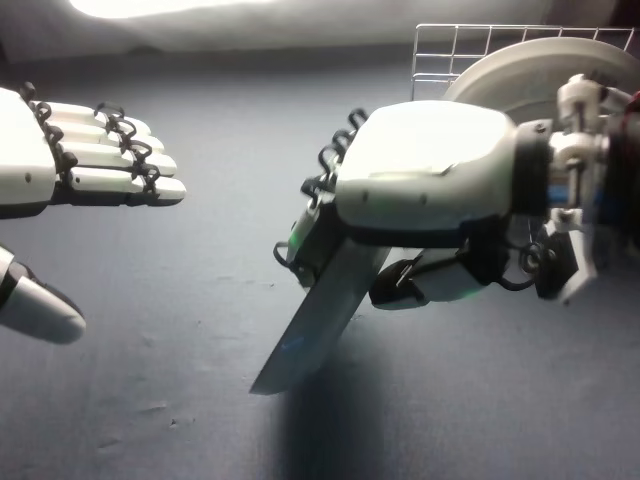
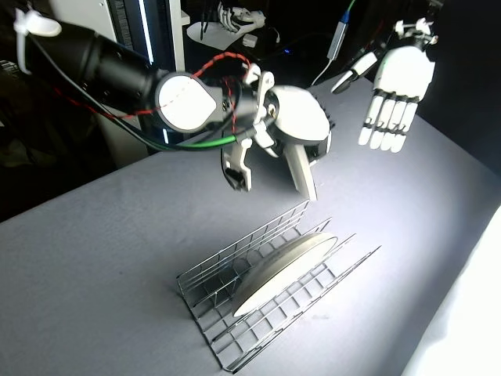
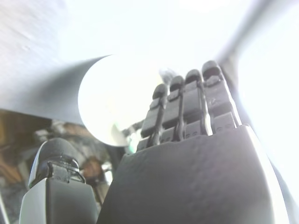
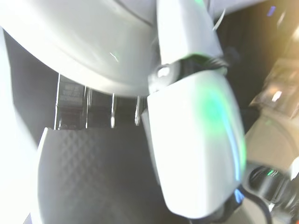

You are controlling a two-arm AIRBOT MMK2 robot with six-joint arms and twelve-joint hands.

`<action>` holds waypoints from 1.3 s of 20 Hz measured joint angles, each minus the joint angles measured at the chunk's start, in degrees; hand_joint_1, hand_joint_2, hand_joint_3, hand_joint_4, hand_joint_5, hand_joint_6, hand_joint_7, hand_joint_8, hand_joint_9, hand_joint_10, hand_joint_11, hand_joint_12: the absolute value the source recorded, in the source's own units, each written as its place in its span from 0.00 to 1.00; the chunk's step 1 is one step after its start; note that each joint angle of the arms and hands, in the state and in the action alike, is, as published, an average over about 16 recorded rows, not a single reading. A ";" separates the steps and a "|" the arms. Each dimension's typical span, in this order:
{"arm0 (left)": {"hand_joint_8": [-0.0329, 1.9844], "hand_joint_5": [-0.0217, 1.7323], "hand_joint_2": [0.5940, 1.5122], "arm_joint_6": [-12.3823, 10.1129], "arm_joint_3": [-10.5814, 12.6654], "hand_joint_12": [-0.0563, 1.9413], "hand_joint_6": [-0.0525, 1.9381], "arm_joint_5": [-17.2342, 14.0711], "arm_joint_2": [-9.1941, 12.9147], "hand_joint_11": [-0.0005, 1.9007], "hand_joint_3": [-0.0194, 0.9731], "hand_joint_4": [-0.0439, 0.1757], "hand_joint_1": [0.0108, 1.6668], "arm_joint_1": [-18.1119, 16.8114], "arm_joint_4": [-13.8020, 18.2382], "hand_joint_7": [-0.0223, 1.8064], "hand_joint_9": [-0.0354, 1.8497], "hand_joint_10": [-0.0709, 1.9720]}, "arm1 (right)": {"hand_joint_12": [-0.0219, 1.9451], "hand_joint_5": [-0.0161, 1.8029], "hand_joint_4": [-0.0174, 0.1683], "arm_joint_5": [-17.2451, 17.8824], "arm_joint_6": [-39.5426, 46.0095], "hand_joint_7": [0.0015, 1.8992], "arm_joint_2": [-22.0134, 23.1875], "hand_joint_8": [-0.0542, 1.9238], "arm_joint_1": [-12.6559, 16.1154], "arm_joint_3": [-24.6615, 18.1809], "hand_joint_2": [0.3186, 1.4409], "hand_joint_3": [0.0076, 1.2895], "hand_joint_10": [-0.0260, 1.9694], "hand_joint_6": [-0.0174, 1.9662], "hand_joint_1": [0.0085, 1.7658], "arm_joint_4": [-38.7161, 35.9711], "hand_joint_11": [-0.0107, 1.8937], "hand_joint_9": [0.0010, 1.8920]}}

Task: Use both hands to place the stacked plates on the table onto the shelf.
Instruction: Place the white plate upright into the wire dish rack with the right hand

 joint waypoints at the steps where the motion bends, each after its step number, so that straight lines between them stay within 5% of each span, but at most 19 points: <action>1: 0.01 0.03 0.46 -0.23 0.04 0.03 0.03 -0.18 0.30 0.01 0.03 0.21 0.00 -0.53 0.19 0.02 0.03 0.01 | 0.74 0.51 0.08 -0.16 0.00 0.53 0.96 0.43 0.38 -0.97 0.58 0.00 0.50 0.47 0.80 1.57 0.45 0.53; 11: 0.01 0.03 0.47 -1.56 1.37 0.03 0.03 -0.97 0.55 0.01 0.03 0.21 0.00 -2.94 2.19 0.02 0.03 0.01 | 0.81 0.51 0.09 -0.90 0.05 0.53 7.85 0.44 3.19 -6.84 0.58 0.00 0.50 0.48 0.83 21.50 0.44 0.52; 26: 0.01 0.03 0.47 -1.65 3.93 0.03 0.03 -1.89 -0.58 0.01 0.03 0.21 0.00 -3.31 3.37 0.02 0.03 0.01 | 0.80 0.51 0.05 -3.46 0.25 0.53 11.91 0.45 7.52 -7.09 0.59 0.00 0.50 0.46 0.83 52.56 0.44 0.51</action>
